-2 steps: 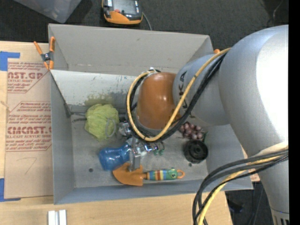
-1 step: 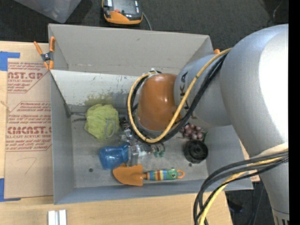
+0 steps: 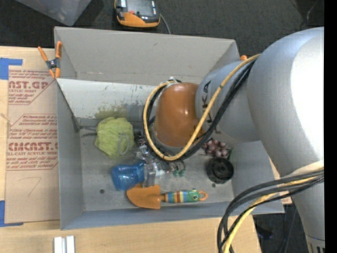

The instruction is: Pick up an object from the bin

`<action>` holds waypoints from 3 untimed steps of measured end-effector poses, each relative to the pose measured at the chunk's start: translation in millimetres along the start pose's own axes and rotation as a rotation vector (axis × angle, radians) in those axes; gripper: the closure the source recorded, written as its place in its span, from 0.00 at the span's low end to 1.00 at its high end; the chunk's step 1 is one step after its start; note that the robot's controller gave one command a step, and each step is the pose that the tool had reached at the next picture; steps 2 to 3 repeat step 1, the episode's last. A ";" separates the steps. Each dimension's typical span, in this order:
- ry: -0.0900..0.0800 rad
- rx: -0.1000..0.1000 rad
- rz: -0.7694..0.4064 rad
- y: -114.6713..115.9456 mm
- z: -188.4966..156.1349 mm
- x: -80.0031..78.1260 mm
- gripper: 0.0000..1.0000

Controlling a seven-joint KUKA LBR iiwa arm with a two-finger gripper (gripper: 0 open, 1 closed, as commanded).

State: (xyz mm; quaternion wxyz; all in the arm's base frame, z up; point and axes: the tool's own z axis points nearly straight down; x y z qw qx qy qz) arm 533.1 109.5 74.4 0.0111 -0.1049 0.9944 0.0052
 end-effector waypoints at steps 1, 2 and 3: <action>-0.007 0.000 0.006 -0.9 -75.7 5.7 1.00; -0.007 0.000 0.006 -0.9 -75.7 5.7 1.00; -0.007 0.000 0.006 -0.9 -75.7 5.7 1.00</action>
Offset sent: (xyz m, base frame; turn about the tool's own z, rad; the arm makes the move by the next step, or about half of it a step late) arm 0.0004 -0.0020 0.0248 -0.0010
